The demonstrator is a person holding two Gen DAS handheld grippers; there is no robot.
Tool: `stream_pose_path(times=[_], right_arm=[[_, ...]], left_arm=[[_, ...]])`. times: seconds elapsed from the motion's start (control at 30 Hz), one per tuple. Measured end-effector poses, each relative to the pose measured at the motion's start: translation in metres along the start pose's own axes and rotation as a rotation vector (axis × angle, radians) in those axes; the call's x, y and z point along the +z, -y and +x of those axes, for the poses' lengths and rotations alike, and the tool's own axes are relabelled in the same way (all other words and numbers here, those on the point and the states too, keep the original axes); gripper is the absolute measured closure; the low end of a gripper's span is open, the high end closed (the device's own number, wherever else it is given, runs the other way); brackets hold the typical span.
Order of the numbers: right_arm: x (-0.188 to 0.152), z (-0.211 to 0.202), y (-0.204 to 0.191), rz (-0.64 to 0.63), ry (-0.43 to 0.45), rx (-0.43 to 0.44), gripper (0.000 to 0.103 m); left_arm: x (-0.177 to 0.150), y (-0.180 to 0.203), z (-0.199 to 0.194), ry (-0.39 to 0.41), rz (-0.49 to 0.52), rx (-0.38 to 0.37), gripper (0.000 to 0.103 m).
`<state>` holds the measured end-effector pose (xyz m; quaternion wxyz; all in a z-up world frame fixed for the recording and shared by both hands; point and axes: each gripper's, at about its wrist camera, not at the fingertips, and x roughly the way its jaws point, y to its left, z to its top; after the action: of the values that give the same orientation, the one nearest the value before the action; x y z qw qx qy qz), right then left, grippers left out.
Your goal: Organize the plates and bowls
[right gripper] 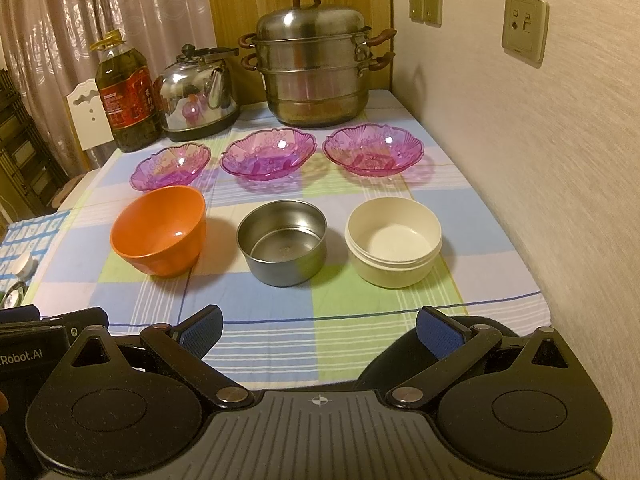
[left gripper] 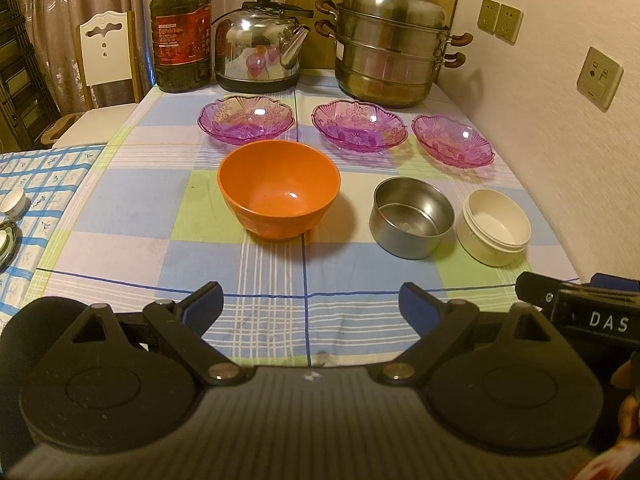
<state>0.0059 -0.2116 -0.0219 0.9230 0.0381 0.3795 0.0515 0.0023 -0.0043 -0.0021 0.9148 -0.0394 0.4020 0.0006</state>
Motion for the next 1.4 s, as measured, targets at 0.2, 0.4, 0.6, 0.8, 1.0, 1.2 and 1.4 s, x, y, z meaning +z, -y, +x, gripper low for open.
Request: stream_pose_path(times=[0.2, 0.4, 0.6, 0.8, 1.0, 1.2, 1.4], right_arm=[[-0.0005, 0.0000, -0.0003, -0.001, 0.001, -0.001, 0.000], [0.0017, -0.0009, -0.0003, 0.001, 0.004, -0.003, 0.000], [0.0017, -0.0007, 0.0000, 0.000, 0.003, -0.002, 0.000], [0.0018, -0.0007, -0.0001, 0.000, 0.004, -0.003, 0.000], [0.0015, -0.0005, -0.0004, 0.000, 0.004, -0.002, 0.000], [0.0030, -0.0007, -0.0005, -0.002, 0.004, -0.002, 0.000], [0.0021, -0.0004, -0.0005, -0.002, 0.004, -0.002, 0.000]], left_arm=[[-0.0002, 0.0000, 0.0001, 0.000, 0.001, 0.001, 0.010], [-0.0001, 0.0006, -0.0004, 0.002, -0.001, 0.001, 0.010], [-0.0004, 0.0004, -0.0003, 0.001, -0.001, 0.001, 0.010], [-0.0006, 0.0004, -0.0003, 0.002, -0.001, 0.001, 0.010], [-0.0006, 0.0004, -0.0002, 0.002, 0.000, 0.001, 0.010], [-0.0007, 0.0003, -0.0002, 0.001, -0.001, 0.001, 0.010], [-0.0008, 0.0003, -0.0002, 0.001, -0.001, 0.001, 0.010]])
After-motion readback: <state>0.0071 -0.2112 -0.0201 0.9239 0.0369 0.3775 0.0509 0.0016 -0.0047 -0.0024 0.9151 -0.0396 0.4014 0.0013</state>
